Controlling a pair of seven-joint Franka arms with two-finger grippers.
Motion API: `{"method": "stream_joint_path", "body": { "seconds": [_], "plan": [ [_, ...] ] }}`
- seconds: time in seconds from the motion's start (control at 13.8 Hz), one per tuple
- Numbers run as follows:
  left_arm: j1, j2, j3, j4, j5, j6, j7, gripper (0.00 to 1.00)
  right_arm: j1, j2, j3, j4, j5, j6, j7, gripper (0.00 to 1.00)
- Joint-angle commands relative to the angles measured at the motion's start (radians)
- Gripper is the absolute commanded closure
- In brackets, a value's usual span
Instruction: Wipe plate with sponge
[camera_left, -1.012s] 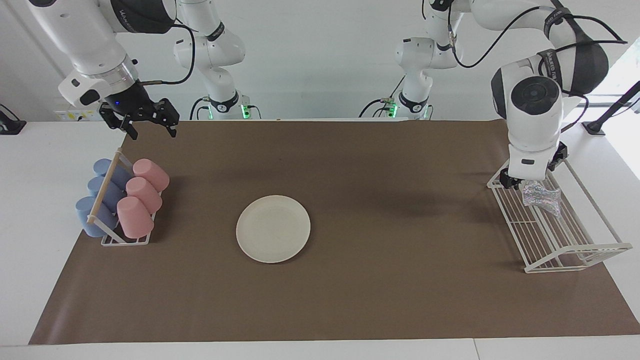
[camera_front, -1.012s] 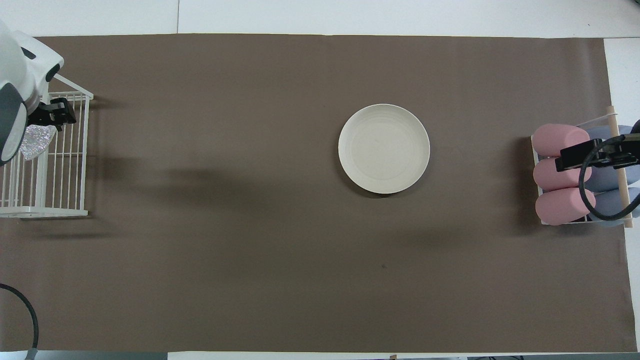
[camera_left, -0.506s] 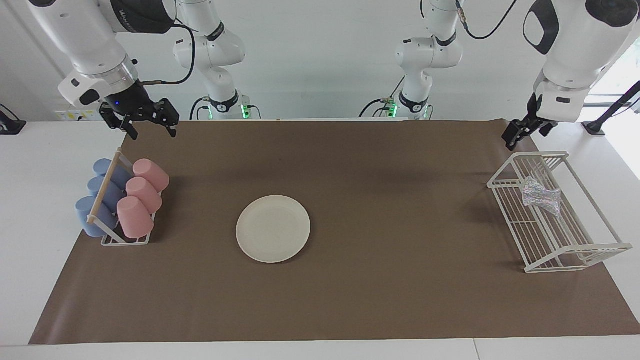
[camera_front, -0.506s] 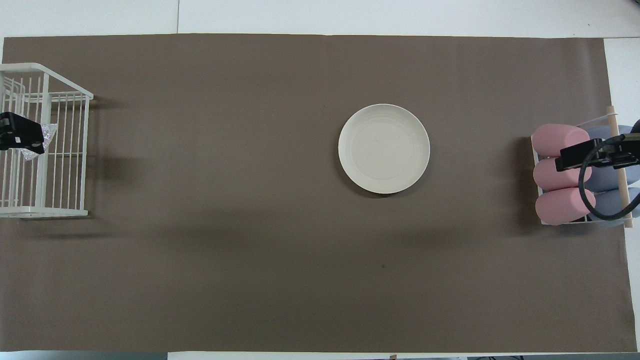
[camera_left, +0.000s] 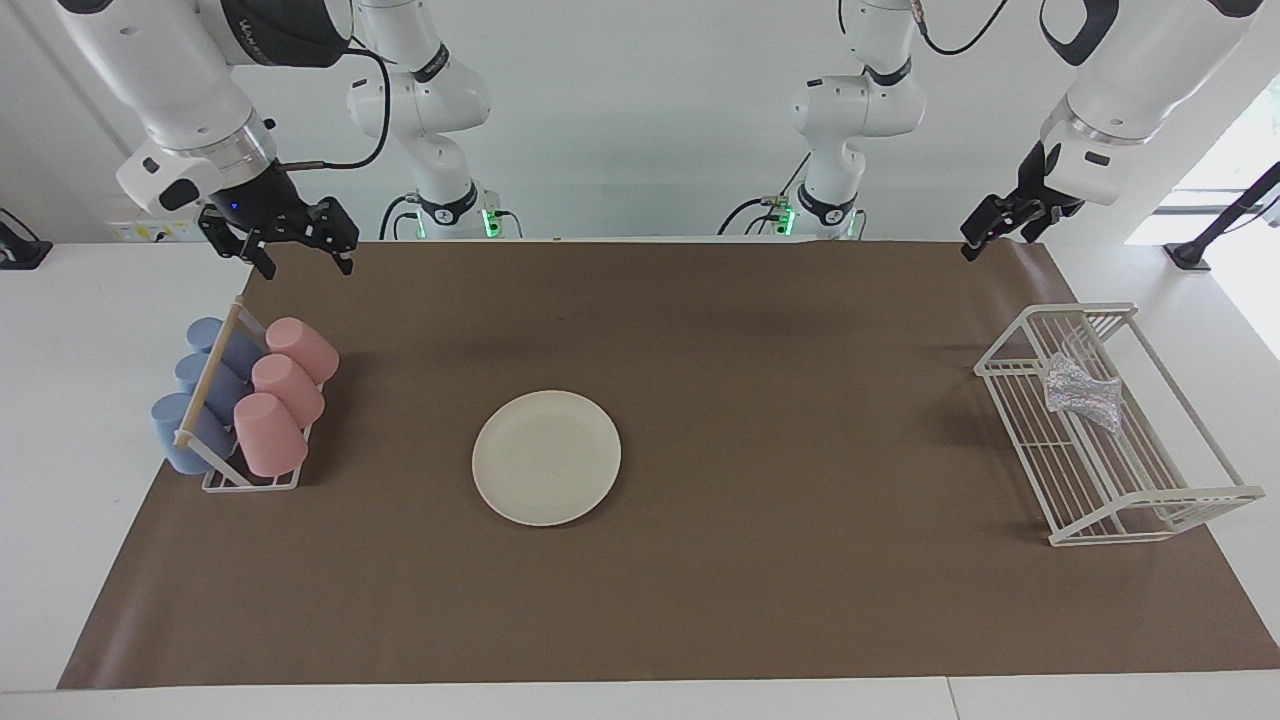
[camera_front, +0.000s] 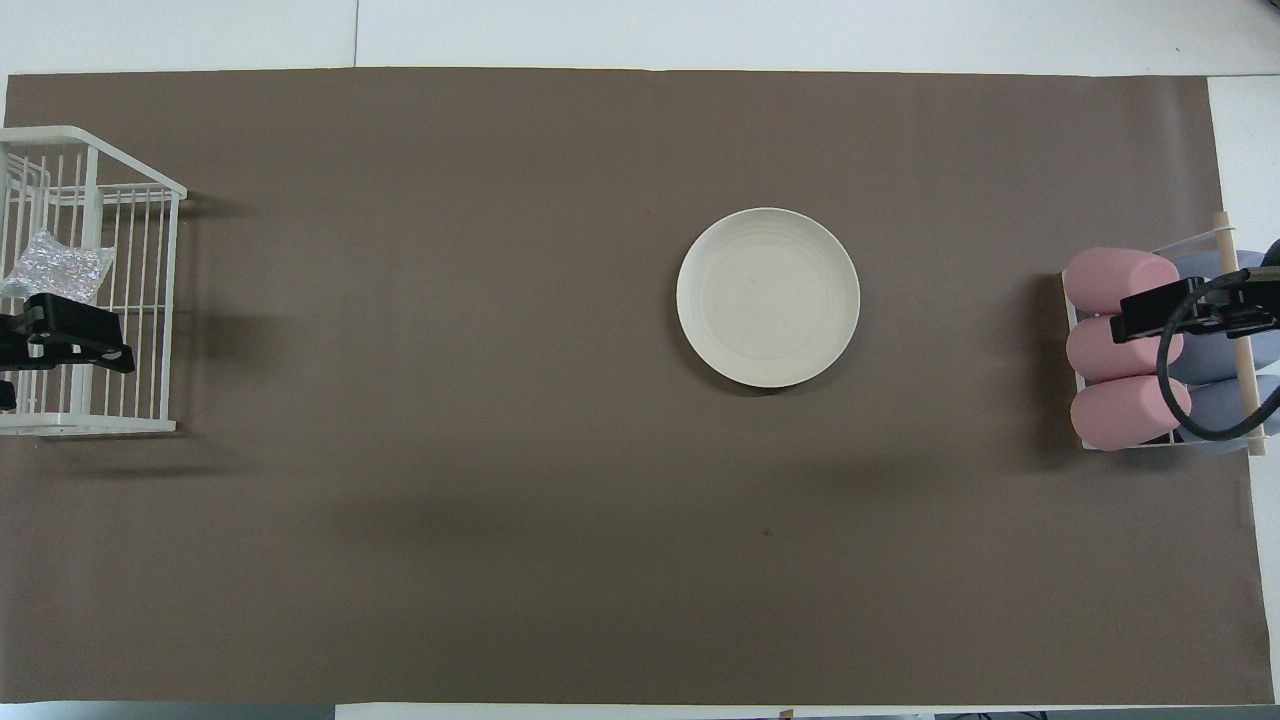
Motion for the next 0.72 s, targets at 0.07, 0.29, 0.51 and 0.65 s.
{"method": "stream_joint_path", "body": {
  "seconds": [0.07,0.29,0.51,0.65],
  "plan": [
    [0.073,0.036,-0.067,0.029,-0.018,0.062,0.028,0.0,0.004,-0.004,0.003,-0.001,-0.01,0.009,0.032,0.0],
    [0.047,0.045,-0.073,0.056,-0.011,0.042,0.11,0.0,0.004,-0.004,0.003,-0.001,-0.01,0.008,0.032,0.0],
    [0.021,0.042,-0.053,0.051,-0.012,0.03,0.113,0.0,0.004,-0.004,0.003,-0.001,-0.009,0.008,0.032,0.0],
    [0.021,0.041,-0.056,0.051,-0.012,0.03,0.113,0.0,0.004,-0.004,0.003,-0.001,-0.009,0.008,0.032,0.0]
  ]
}}
